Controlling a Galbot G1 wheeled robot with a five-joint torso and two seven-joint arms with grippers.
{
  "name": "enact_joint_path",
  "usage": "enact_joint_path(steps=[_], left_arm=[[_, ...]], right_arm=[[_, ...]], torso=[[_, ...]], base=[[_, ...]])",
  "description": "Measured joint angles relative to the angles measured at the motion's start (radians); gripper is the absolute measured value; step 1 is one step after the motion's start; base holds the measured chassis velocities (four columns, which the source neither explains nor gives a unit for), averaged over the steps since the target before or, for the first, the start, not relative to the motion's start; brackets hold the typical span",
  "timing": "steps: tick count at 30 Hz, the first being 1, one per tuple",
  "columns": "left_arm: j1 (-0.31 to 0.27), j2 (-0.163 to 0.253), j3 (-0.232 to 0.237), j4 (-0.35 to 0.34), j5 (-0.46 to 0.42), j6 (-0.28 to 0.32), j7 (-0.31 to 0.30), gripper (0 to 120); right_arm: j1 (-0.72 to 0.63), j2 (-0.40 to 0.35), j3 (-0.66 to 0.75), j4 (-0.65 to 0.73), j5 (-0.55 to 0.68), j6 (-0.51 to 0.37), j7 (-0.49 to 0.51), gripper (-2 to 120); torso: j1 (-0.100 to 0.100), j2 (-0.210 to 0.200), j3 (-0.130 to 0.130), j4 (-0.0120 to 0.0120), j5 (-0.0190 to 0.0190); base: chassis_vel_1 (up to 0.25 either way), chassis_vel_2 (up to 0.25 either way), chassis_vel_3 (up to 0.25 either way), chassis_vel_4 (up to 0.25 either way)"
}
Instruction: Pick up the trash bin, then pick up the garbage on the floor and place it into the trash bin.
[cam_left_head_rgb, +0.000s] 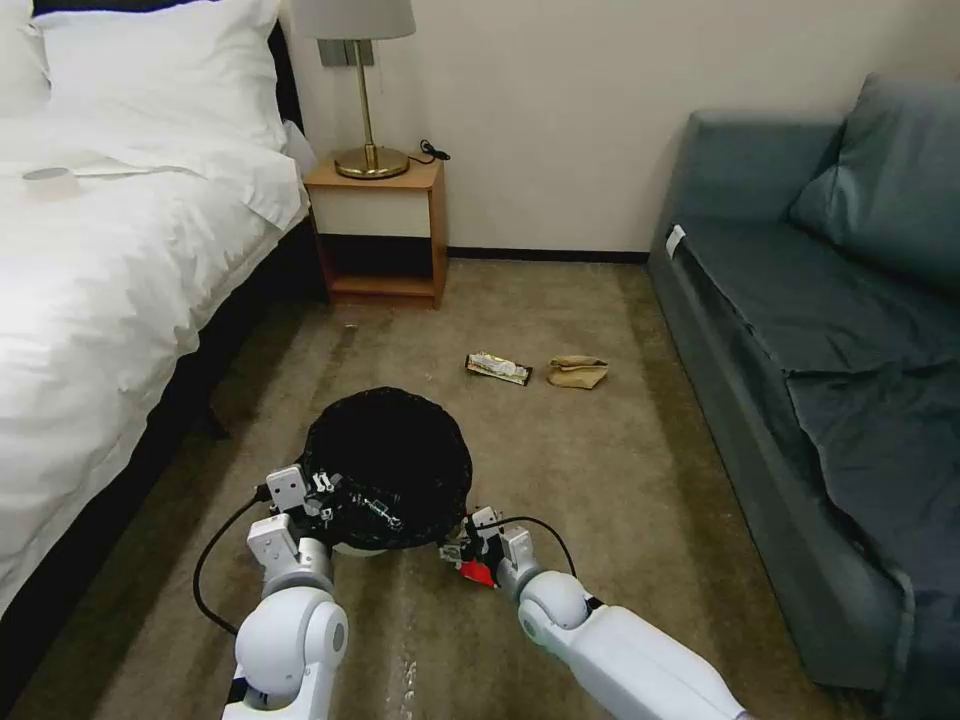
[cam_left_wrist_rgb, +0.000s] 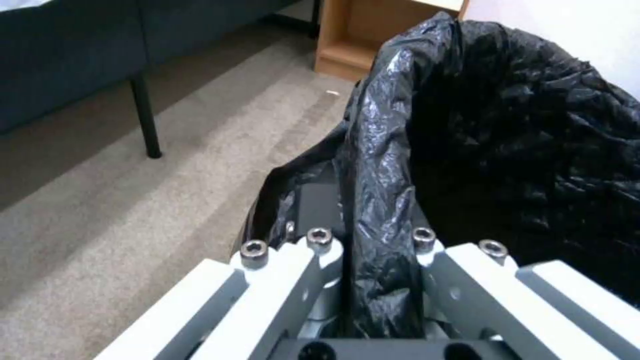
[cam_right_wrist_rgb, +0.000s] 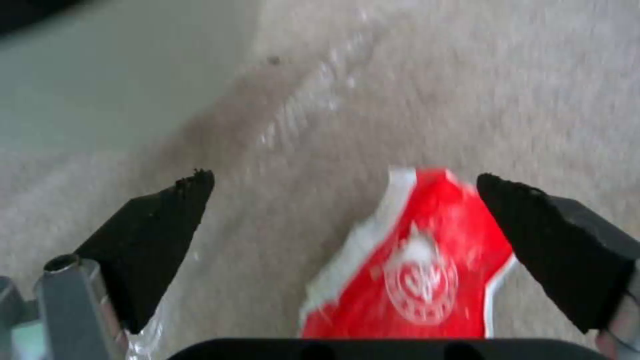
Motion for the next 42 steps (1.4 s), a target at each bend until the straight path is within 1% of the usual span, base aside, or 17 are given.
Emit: enact_joint_path(steps=[4, 16, 18, 20, 21, 23, 25, 26, 27, 29, 30, 31, 33, 37, 39, 40, 42], left_arm=[[0.002, -0.005, 0.000, 0.000, 0.008, -0.002, 0.000, 4], [0.011, -0.014, 0.006, 0.010, 0.021, -0.013, 0.003, 4], [0.011, -0.014, 0.004, 0.011, 0.021, -0.014, 0.003, 4], [0.011, -0.014, 0.003, 0.011, 0.021, -0.015, 0.003, 4], [0.011, -0.015, 0.003, 0.011, 0.021, -0.015, 0.003, 4], [0.011, -0.015, 0.002, 0.011, 0.021, -0.015, 0.003, 4], [0.009, -0.015, 0.002, 0.013, 0.021, -0.015, 0.003, 4], [0.009, -0.015, 0.002, 0.013, 0.021, -0.015, 0.003, 4], [0.006, -0.017, 0.002, 0.013, 0.021, -0.015, 0.003, 4], [0.004, -0.018, 0.002, 0.014, 0.021, -0.015, 0.003, 4], [0.002, -0.018, 0.003, 0.015, 0.021, -0.015, 0.003, 4], [0.002, -0.018, 0.003, 0.015, 0.021, -0.015, 0.003, 4], [-0.001, -0.014, 0.001, 0.018, 0.019, -0.015, 0.004, 4], [-0.005, -0.006, -0.007, 0.021, 0.012, -0.014, 0.004, 4], [-0.010, -0.002, -0.012, 0.021, 0.006, -0.010, 0.004, 4], [-0.010, -0.002, -0.012, 0.021, 0.006, -0.010, 0.004, 4], [-0.015, -0.001, -0.012, 0.021, 0.004, -0.006, 0.004, 4]], right_arm=[[0.006, 0.007, 0.000, -0.036, 0.020, -0.036, -0.002, 100], [-0.007, 0.035, 0.007, -0.084, -0.010, -0.032, -0.040, 99], [-0.015, 0.035, 0.005, -0.092, -0.027, -0.025, -0.047, 91], [-0.018, 0.035, 0.005, -0.098, -0.034, -0.017, -0.053, 88], [-0.019, 0.035, 0.005, -0.105, -0.041, -0.007, -0.058, 81], [-0.021, 0.035, 0.006, -0.108, -0.045, -0.001, -0.060, 78], [-0.020, 0.035, 0.009, -0.110, -0.050, 0.005, -0.063, 66], [-0.020, 0.035, 0.009, -0.110, -0.050, 0.005, -0.063, 66], [-0.019, 0.036, 0.011, -0.111, -0.051, 0.007, -0.065, 59], [-0.018, 0.037, 0.012, -0.113, -0.052, 0.010, -0.066, 56], [-0.016, 0.038, 0.013, -0.116, -0.054, 0.015, -0.066, 48], [-0.016, 0.038, 0.013, -0.116, -0.054, 0.015, -0.066, 48], [-0.016, 0.040, 0.015, -0.125, -0.064, 0.027, -0.072, 37], [-0.023, 0.040, 0.023, -0.129, -0.076, 0.039, -0.082, 28], [-0.031, 0.040, 0.032, -0.135, -0.086, 0.050, -0.087, 16], [-0.031, 0.040, 0.032, -0.135, -0.086, 0.050, -0.087, 16], [-0.032, 0.041, 0.038, -0.144, -0.094, 0.066, -0.086, 6]], torso=[[0.000, 0.000, 0.000, 0.0000, 0.0000], [0.000, 0.000, 0.000, 0.0000, 0.0000], [0.000, 0.000, 0.000, 0.0000, 0.0000], [0.000, 0.000, 0.000, 0.0000, 0.0001], [0.000, 0.000, 0.000, 0.0000, 0.0000], [0.000, 0.000, 0.000, 0.0000, 0.0000], [0.000, 0.000, 0.000, 0.0000, 0.0000], [0.000, 0.000, 0.000, 0.0000, 0.0000], [0.000, 0.000, 0.000, 0.0000, 0.0000], [0.000, 0.000, 0.000, 0.0000, 0.0000], [0.000, 0.000, 0.000, 0.0000, 0.0000], [0.000, 0.000, 0.000, 0.0000, 0.0000], [0.000, 0.000, 0.000, 0.0000, 0.0000], [0.000, 0.000, 0.000, 0.0000, 0.0000], [0.000, 0.000, 0.000, 0.0000, 0.0000], [0.000, 0.000, 0.000, 0.0000, 0.0000], [0.000, 0.000, 0.000, 0.0000, 0.0000]], base=[[0.000, 0.000, 0.000, 0.000], [0.000, 0.000, 0.000, 0.000], [0.000, 0.000, 0.000, 0.000], [0.000, 0.000, 0.000, 0.000], [0.000, 0.000, 0.000, 0.000], [0.000, 0.000, 0.000, 0.000], [0.000, 0.000, 0.000, 0.000], [0.000, 0.000, 0.000, 0.000], [0.000, 0.000, 0.000, 0.000], [0.000, 0.000, 0.000, 0.000], [0.000, 0.000, 0.000, 0.000], [0.000, 0.000, 0.000, 0.000], [0.000, 0.000, 0.000, 0.000], [0.000, 0.000, 0.000, 0.000], [0.000, 0.000, 0.000, 0.000], [0.000, 0.000, 0.000, 0.000], [0.000, 0.000, 0.000, 0.000]])
